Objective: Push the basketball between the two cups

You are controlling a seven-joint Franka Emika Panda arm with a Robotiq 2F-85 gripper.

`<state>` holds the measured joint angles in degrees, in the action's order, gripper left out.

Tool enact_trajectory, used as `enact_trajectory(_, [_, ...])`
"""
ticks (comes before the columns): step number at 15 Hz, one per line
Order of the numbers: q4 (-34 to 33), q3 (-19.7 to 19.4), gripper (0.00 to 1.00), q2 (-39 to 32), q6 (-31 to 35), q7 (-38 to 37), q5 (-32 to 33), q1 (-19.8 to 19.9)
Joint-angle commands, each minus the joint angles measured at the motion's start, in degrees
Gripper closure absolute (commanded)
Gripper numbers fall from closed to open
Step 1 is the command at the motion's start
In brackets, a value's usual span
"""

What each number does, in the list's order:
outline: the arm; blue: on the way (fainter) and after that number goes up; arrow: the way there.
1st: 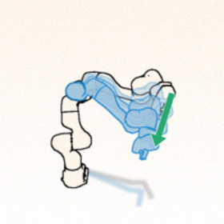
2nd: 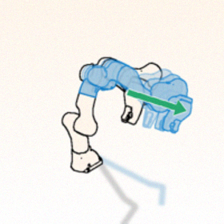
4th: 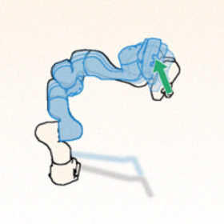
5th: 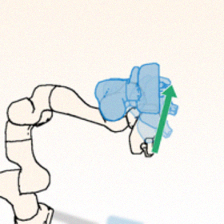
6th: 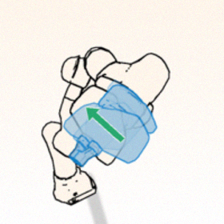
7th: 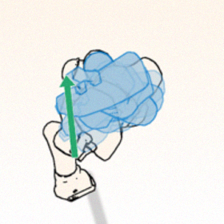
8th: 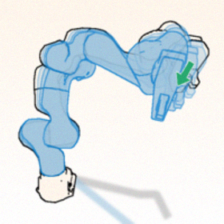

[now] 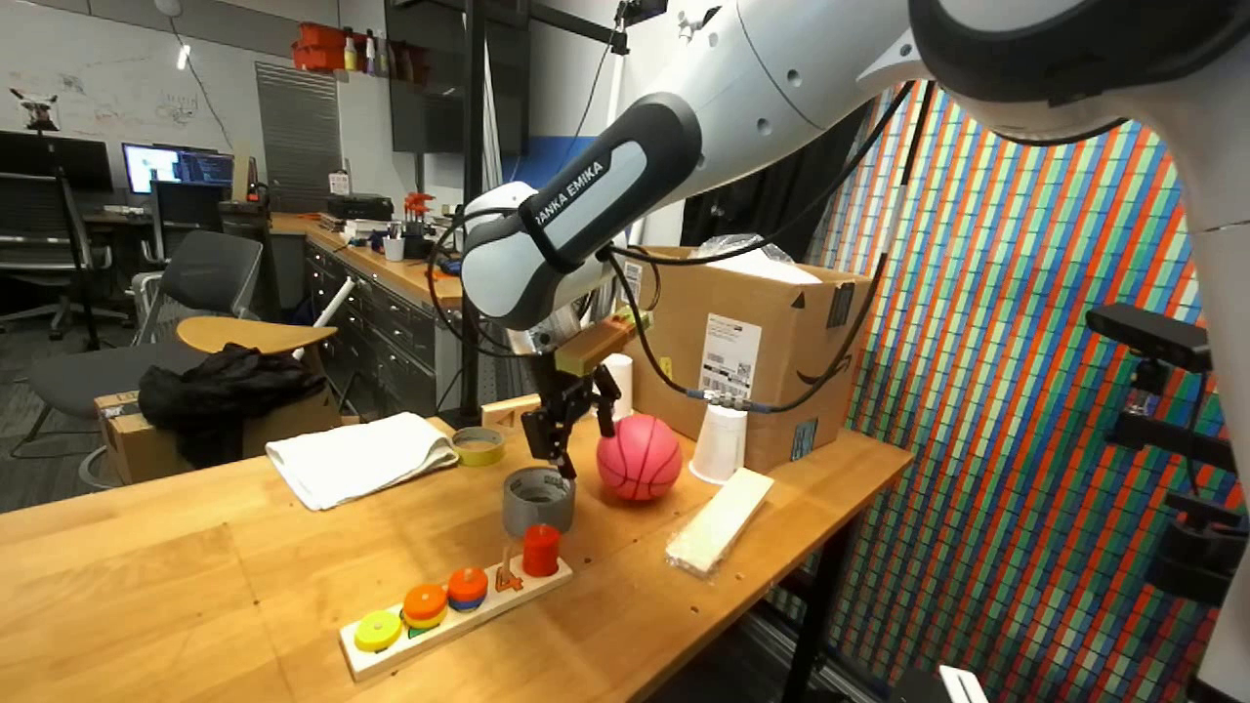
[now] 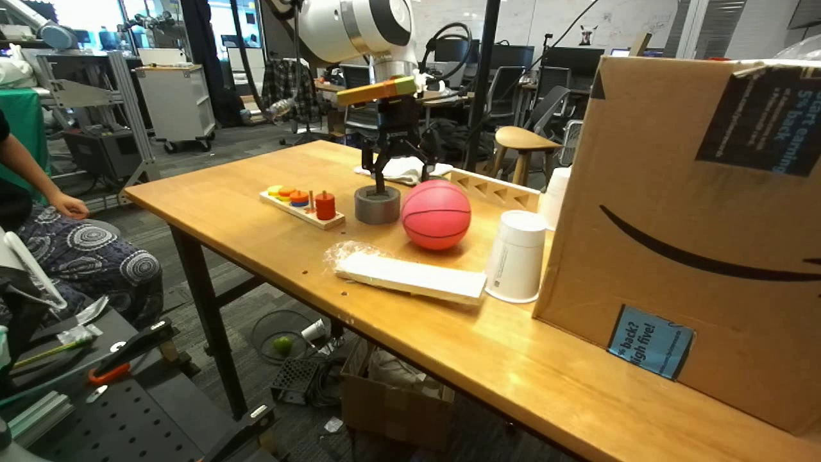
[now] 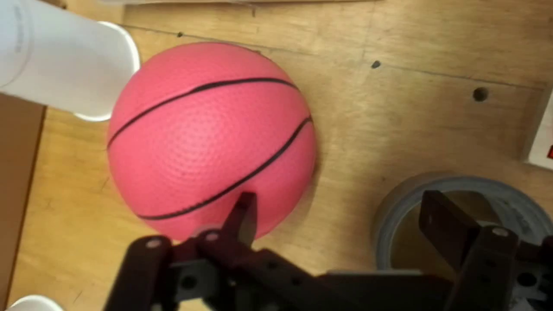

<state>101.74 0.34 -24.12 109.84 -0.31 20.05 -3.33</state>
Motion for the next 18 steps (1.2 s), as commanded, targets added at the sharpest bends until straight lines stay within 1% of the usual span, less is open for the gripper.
enact_trajectory(1, [-8.41,-1.44,0.00,-2.48,-3.08,2.23,4.44,-0.69])
enact_trajectory(3, [-9.76,-1.61,0.00,-2.42,-2.38,2.63,5.12,-0.43])
enact_trajectory(5, [-9.03,-1.66,0.00,-1.67,-1.69,2.49,4.90,-0.39])
enact_trajectory(11, [-1.76,-1.27,0.00,2.48,-1.05,0.73,3.50,-0.39])
enact_trajectory(18, [6.01,-0.66,0.00,9.23,-2.65,-2.63,4.00,-1.48])
